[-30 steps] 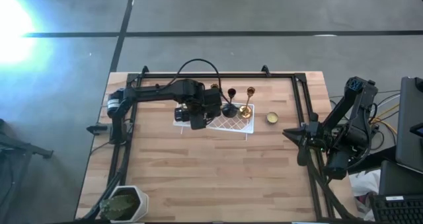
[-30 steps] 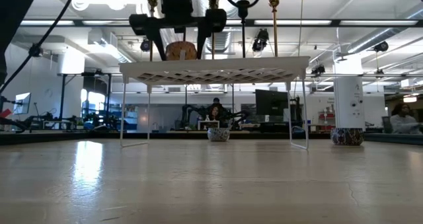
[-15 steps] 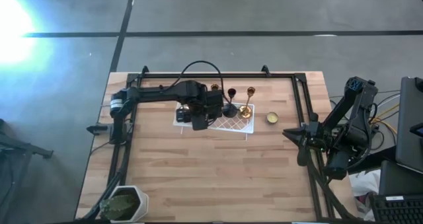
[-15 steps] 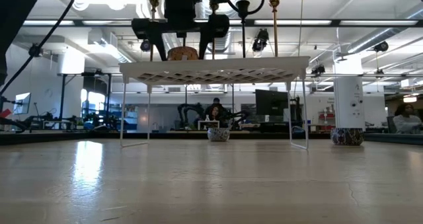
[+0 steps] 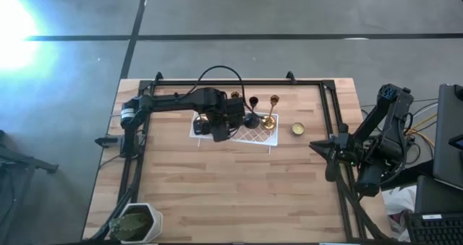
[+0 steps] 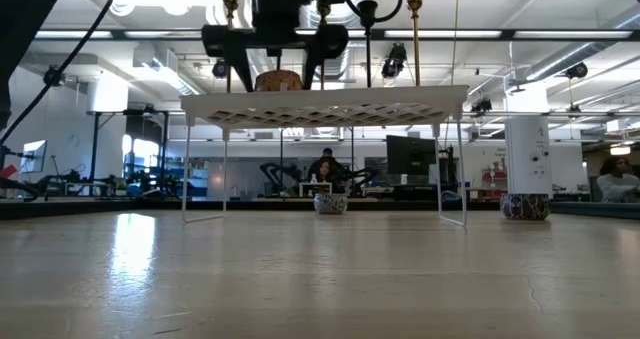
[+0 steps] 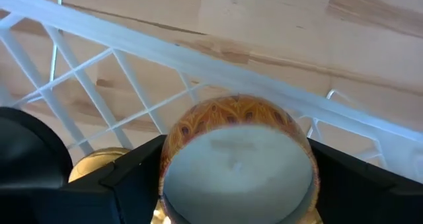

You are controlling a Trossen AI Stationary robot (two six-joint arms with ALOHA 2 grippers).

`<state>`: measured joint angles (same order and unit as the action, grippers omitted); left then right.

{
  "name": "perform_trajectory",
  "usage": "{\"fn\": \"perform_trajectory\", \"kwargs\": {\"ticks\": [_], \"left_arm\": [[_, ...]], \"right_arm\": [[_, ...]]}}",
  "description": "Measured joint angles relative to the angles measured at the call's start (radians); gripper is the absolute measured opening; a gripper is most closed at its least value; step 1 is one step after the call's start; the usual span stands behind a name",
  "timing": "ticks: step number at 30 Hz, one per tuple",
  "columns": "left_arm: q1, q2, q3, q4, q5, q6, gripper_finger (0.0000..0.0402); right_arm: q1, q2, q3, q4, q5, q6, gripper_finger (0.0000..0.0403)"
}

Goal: Pick & Place candle stick holders
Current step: Put the orange scented candle on the shelf

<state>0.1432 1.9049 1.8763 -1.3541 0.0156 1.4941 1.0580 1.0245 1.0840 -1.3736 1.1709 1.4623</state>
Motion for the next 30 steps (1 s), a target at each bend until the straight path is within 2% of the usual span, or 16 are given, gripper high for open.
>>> {"fn": "perform_trajectory", "kwargs": {"ticks": [14,30], "left_arm": [[0.001,0.000,0.009,-0.001,-0.022,-0.062,0.0363],[-0.005,0.000,0.011,-0.009,-0.044,-0.097,0.0365]], "right_arm": [[0.000,0.000,0.000,0.002,0.000,0.000,0.0043],[0.000,0.000,0.000,0.003,0.000,0.000,0.0043]]}}
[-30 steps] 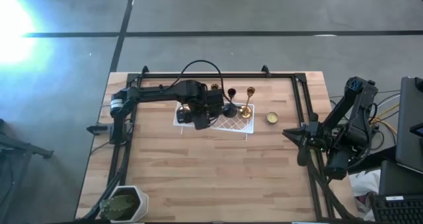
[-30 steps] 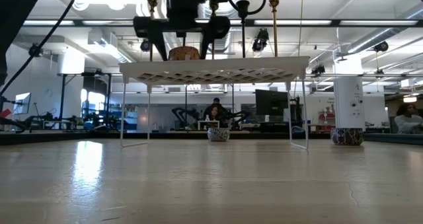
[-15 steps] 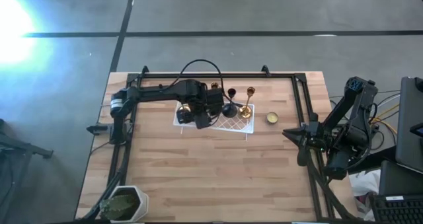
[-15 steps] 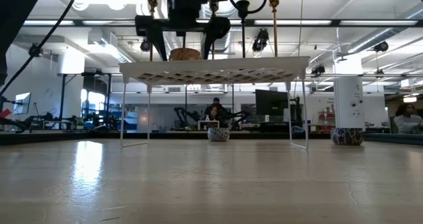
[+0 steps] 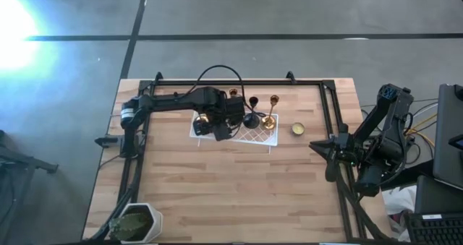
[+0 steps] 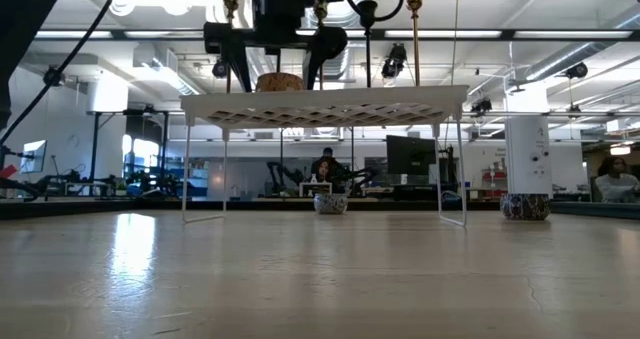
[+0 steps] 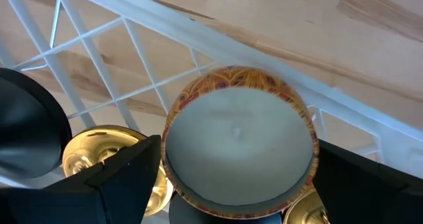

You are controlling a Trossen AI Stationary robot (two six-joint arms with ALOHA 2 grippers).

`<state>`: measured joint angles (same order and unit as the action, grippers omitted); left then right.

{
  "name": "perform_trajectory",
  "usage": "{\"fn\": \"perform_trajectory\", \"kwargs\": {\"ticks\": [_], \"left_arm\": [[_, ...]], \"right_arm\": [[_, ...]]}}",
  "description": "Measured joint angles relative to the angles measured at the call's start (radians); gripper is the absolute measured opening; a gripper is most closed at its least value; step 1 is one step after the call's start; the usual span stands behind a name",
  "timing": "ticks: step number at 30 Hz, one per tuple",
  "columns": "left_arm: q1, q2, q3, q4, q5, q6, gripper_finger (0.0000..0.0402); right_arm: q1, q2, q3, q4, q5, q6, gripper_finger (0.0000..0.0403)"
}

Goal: Pick & Place candle stick holders
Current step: Put the orange scented candle on the shelf

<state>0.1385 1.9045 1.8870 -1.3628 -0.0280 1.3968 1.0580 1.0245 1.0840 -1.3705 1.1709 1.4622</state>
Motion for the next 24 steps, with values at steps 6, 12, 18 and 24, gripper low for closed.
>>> {"fn": "perform_trajectory", "kwargs": {"ticks": [6,12,18,24], "left_arm": [[-0.009,-0.001,0.008,-0.008,0.000,0.000,0.0365],[-0.020,-0.002,0.028,-0.014,0.000,0.000,0.0365],[-0.039,-0.003,0.035,-0.016,-0.030,-0.004,0.0365],[-0.057,-0.003,0.048,-0.018,-0.072,-0.020,0.0365]], "right_arm": [[0.000,0.000,0.000,0.000,0.000,0.000,0.0043],[0.000,0.000,0.000,0.000,0.000,0.000,0.0043],[0.000,0.000,0.000,0.000,0.000,0.000,0.0043],[0.000,0.000,0.000,0.000,0.000,0.000,0.0043]]}}
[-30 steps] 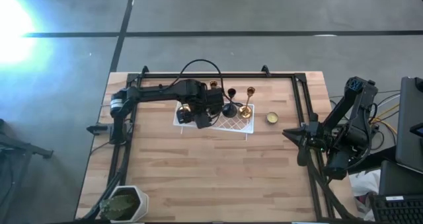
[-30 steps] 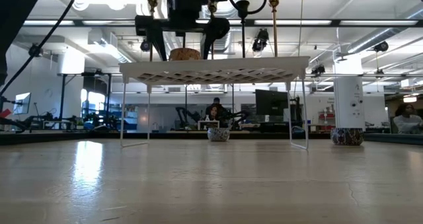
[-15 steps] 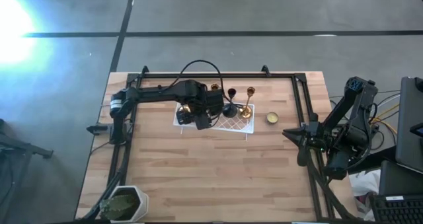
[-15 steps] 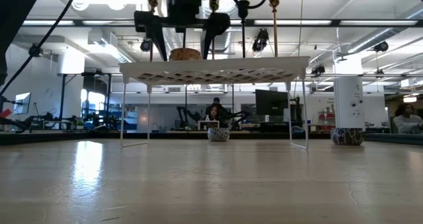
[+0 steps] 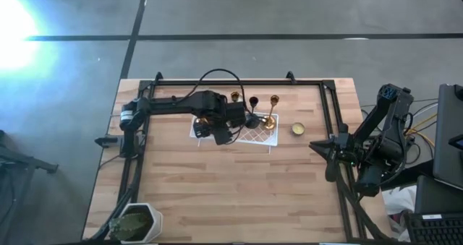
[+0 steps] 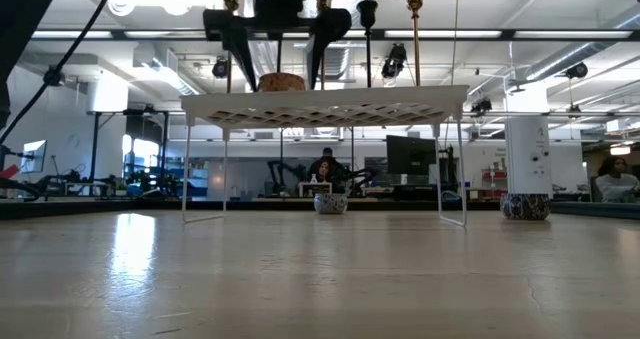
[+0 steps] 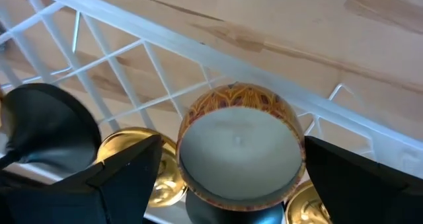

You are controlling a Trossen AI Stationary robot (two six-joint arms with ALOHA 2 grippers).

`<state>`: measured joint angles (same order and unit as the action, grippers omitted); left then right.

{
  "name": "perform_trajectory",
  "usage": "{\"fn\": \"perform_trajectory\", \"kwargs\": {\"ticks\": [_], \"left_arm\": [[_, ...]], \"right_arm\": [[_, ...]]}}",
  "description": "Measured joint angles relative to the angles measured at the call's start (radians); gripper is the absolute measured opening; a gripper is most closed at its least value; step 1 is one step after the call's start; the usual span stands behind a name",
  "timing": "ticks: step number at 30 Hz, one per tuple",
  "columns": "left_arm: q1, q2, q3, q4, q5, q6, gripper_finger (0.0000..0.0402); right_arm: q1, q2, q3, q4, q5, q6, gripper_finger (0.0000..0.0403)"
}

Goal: Pick & Place candle stick holders
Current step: Put the orange scented candle on the shelf, then put the blue scented candle on the shelf

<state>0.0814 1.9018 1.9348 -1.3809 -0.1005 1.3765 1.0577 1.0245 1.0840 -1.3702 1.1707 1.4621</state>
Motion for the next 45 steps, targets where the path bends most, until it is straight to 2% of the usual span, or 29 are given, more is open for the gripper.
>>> {"fn": "perform_trajectory", "kwargs": {"ticks": [16,23,30,45], "left_arm": [[-0.049,0.000,0.048,-0.043,-0.087,-0.070,0.0365],[-0.093,-0.001,0.083,-0.070,-0.088,-0.100,0.0365],[-0.139,0.003,0.076,-0.010,-0.080,-0.130,0.0365],[-0.291,0.001,0.087,0.208,-0.069,-0.472,0.0354]], "right_arm": [[0.000,0.000,0.000,0.000,0.000,0.000,0.0043],[0.000,0.000,0.000,0.000,0.000,0.000,0.0043],[0.000,0.000,0.000,0.000,0.000,0.000,0.0043],[0.000,0.000,0.000,0.000,0.000,0.000,0.0043]]}}
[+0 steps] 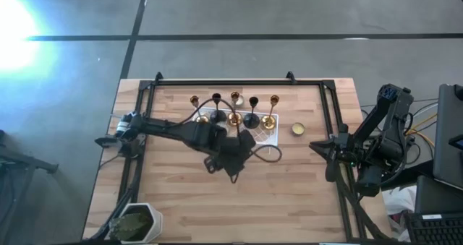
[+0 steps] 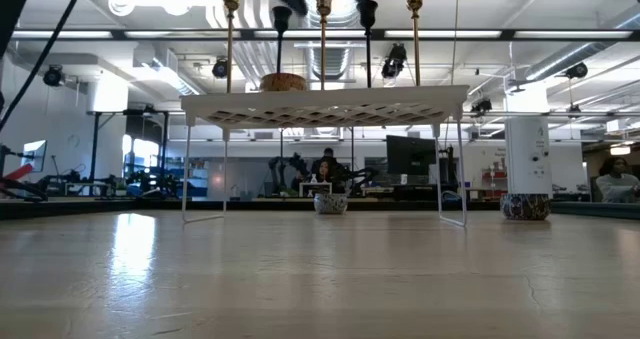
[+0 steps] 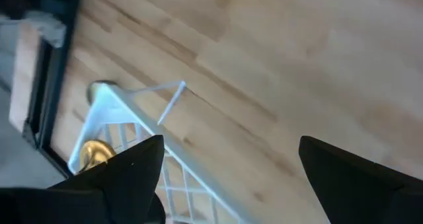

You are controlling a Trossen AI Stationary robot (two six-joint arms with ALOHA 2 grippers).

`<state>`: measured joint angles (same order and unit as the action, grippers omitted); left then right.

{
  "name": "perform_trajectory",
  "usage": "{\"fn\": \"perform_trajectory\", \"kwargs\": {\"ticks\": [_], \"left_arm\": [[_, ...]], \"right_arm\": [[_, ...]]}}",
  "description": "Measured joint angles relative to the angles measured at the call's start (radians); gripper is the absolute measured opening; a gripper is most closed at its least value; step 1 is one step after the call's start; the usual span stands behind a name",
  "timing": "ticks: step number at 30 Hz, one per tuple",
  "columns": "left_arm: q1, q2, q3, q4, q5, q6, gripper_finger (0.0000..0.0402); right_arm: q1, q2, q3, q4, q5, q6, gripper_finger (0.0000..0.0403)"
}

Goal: Pick & Place candle stick holders
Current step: Put the blue scented candle on the shelf

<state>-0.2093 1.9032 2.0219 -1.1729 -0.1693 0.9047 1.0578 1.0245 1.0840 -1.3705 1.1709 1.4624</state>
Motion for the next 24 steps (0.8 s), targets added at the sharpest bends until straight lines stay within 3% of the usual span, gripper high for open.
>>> {"fn": "perform_trajectory", "kwargs": {"ticks": [7,14,16,20,21,22,24], "left_arm": [[-0.070,-0.033,0.043,0.028,-0.033,-0.346,0.0304],[-0.117,-0.095,0.041,0.069,-0.022,-0.440,0.0266],[-0.110,-0.114,0.035,0.068,0.052,-0.502,0.0265],[-0.091,-0.195,-0.034,0.160,0.403,-0.475,0.0267],[-0.095,-0.226,-0.068,0.205,0.447,-0.468,0.0267],[-0.099,-0.257,-0.108,0.245,0.446,-0.476,0.0267],[-0.114,-0.329,-0.204,0.316,0.342,-0.514,0.0268]], "right_arm": [[0.000,0.000,0.000,0.000,0.000,0.000,0.0043],[0.000,0.000,0.000,0.000,0.000,0.000,0.0043],[0.000,0.000,0.000,0.000,0.000,0.000,0.0043],[0.000,0.000,0.000,0.001,0.000,0.000,0.0043],[0.000,0.000,0.000,0.001,0.000,0.000,0.0043],[0.000,0.000,0.000,0.000,0.000,0.000,0.0043],[0.000,0.000,0.000,0.000,0.000,0.000,0.0043]]}}
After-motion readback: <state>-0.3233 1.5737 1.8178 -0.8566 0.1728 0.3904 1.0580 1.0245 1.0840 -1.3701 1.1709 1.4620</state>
